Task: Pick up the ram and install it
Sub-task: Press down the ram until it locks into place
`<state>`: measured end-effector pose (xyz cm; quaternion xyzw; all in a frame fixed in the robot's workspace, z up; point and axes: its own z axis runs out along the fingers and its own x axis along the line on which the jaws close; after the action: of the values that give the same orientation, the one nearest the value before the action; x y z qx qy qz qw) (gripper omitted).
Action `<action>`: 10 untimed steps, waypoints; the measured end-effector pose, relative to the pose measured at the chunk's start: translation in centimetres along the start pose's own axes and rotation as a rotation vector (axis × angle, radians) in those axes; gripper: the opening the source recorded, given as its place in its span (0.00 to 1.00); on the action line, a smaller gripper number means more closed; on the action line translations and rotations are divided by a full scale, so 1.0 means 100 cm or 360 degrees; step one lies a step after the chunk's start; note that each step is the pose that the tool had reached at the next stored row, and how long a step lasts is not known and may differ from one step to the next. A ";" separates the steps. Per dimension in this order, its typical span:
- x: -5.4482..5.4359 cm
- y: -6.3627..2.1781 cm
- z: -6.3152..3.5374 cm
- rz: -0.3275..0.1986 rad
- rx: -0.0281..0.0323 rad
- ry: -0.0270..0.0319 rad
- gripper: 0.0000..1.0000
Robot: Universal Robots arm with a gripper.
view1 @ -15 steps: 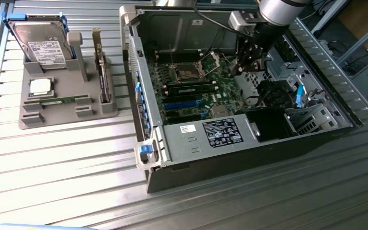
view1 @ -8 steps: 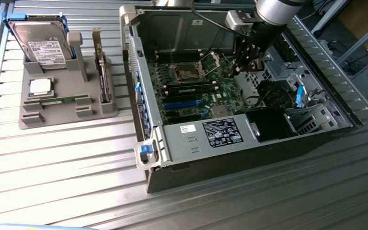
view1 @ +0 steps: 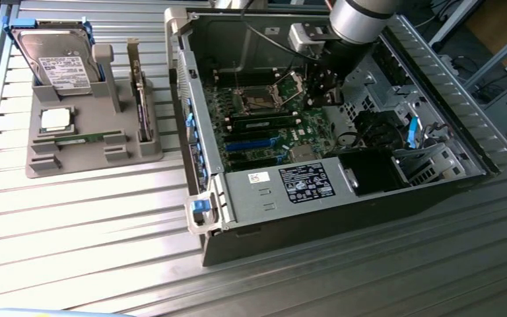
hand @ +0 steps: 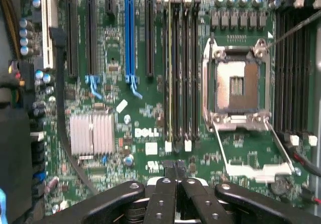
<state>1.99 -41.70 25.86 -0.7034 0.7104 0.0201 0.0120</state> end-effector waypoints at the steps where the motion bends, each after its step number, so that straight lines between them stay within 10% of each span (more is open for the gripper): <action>1: 0.000 0.0050 0.0012 0.0000 -0.00001 0.00000 0.10; 10: 0.001 0.0146 0.0149 0.0000 -0.00001 0.00009 0.10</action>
<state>0.51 -41.70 24.39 -0.7034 0.7104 0.0199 0.0118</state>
